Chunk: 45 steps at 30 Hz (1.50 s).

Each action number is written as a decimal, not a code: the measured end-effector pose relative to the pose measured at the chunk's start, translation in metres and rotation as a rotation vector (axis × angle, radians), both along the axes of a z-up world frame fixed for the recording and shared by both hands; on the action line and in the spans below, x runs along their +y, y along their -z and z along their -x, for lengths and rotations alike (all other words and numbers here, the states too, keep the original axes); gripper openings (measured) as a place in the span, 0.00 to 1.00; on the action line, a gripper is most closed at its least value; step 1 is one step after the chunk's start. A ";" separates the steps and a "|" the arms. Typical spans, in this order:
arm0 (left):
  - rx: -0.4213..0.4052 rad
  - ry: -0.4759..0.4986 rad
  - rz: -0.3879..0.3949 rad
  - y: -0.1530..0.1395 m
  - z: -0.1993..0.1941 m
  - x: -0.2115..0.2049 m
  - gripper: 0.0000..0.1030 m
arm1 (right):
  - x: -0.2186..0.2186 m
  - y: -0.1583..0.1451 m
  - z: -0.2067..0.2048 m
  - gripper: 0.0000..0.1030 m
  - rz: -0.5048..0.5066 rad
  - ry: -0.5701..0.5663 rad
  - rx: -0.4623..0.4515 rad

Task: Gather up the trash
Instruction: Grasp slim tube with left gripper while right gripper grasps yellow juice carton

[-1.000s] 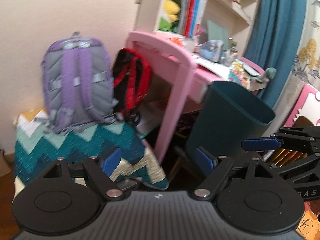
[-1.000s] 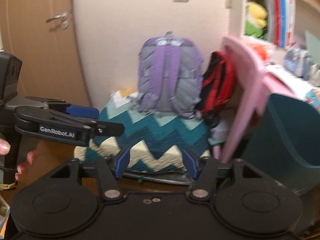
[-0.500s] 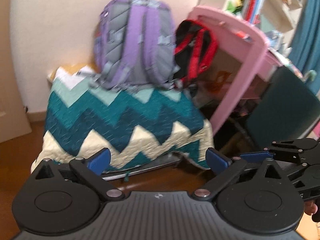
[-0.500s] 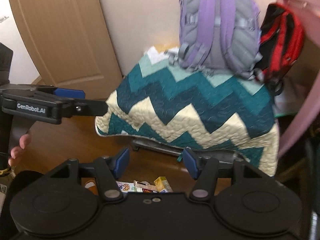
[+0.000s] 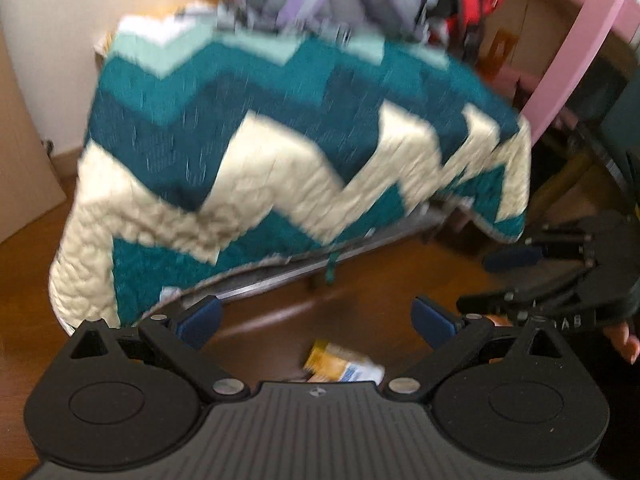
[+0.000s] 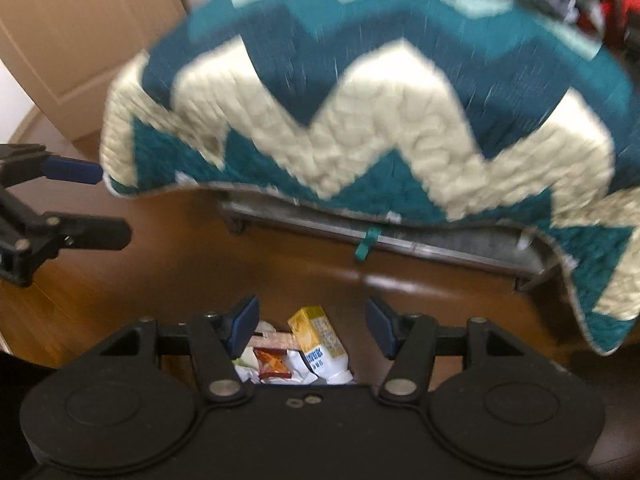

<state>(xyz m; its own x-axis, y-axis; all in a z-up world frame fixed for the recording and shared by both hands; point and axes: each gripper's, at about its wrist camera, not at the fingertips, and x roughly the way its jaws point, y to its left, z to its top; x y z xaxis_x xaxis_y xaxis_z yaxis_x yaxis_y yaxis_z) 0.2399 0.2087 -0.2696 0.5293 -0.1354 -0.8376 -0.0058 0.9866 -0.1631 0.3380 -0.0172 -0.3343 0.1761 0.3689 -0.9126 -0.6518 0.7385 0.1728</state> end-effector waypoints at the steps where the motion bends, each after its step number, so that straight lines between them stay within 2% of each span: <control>1: 0.022 0.010 -0.007 0.015 -0.003 0.004 0.99 | 0.002 0.013 -0.003 0.57 0.007 -0.003 0.019; 8: 0.123 0.152 -0.050 0.095 -0.014 0.004 0.99 | 0.014 0.093 -0.015 0.57 0.082 -0.049 0.127; 13: 0.190 0.250 -0.032 0.148 -0.016 -0.009 0.99 | 0.018 0.143 -0.019 0.57 0.130 -0.089 0.193; 15: 0.217 0.259 -0.033 0.166 -0.016 -0.012 0.99 | 0.021 0.164 -0.022 0.57 0.152 -0.097 0.217; 18: 0.266 0.232 0.007 0.193 -0.016 -0.009 0.99 | 0.025 0.191 -0.025 0.57 0.176 -0.122 0.248; 22: 0.303 0.224 0.006 0.225 -0.019 -0.006 0.98 | 0.033 0.221 -0.027 0.57 0.192 -0.177 0.276; 26: 0.330 0.222 0.040 0.249 -0.026 -0.002 0.97 | 0.043 0.243 -0.026 0.57 0.196 -0.290 0.281; 27: 0.332 0.230 0.040 0.254 -0.026 -0.002 0.96 | 0.046 0.248 -0.027 0.57 0.209 -0.313 0.280; 30: 0.371 0.263 0.052 0.271 -0.029 -0.006 0.78 | 0.051 0.262 -0.027 0.57 0.223 -0.356 0.291; 33: 0.402 0.287 0.055 0.284 -0.030 -0.009 0.67 | 0.055 0.272 -0.029 0.57 0.215 -0.375 0.320; 38: 0.414 0.328 0.061 0.293 -0.033 -0.014 0.61 | 0.062 0.282 -0.028 0.57 0.203 -0.387 0.350; 42: 0.430 0.361 0.059 0.301 -0.035 -0.022 0.48 | 0.063 0.285 -0.029 0.57 0.190 -0.376 0.371; 45: 0.420 0.372 0.037 0.301 -0.036 -0.028 0.46 | 0.063 0.283 -0.027 0.57 0.191 -0.386 0.367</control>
